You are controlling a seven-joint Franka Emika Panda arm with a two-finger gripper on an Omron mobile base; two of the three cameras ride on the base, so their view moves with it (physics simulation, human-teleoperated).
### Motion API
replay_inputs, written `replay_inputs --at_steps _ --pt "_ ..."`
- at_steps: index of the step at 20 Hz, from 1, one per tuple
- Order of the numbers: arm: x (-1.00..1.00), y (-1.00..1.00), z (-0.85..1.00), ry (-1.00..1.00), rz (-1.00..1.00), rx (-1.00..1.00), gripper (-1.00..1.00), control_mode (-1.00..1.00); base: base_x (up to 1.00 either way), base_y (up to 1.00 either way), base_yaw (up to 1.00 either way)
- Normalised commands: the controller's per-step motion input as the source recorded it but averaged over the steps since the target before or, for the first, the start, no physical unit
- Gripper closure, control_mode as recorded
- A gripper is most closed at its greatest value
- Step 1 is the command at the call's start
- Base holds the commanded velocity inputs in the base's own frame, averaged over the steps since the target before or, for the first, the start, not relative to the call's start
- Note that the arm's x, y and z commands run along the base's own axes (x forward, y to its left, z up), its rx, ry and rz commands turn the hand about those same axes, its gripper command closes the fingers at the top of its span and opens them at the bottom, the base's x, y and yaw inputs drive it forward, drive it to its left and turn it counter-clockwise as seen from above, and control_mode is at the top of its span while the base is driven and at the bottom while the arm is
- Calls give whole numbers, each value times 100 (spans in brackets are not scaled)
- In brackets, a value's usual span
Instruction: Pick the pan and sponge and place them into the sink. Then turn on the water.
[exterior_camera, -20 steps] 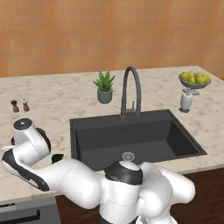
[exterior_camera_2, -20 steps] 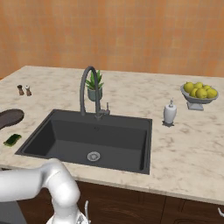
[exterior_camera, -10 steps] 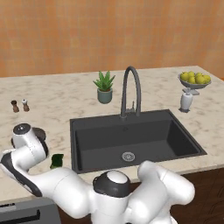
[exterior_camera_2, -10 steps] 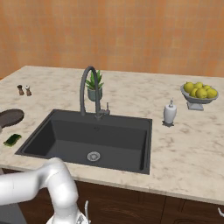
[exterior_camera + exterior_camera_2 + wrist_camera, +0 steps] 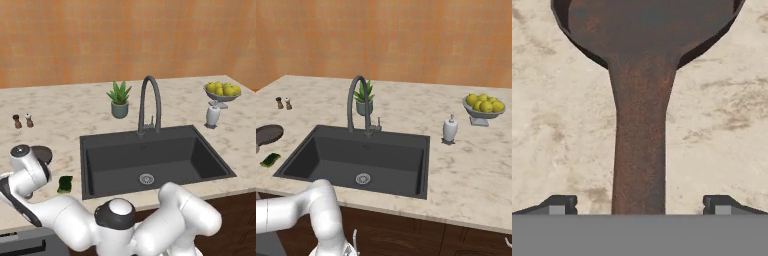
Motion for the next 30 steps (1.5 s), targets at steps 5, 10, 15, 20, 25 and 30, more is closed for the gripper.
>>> replay_inputs --at_steps 5,10,15,20,25,30 --pt "22 16 -37 0 0 0 -100 -100 0 0 0" --pt "19 16 -45 1 0 -1 100 -100 0 0 0" --pt "6 6 -32 0 0 0 100 -100 0 0 0" --pt "-3 -7 -3 -2 -6 0 100 -100 0 0 0" --pt "-15 -63 11 -10 -20 2 100 -100 0 0 0" --pt "1 -97 38 -14 -19 9 100 -100 0 0 0"
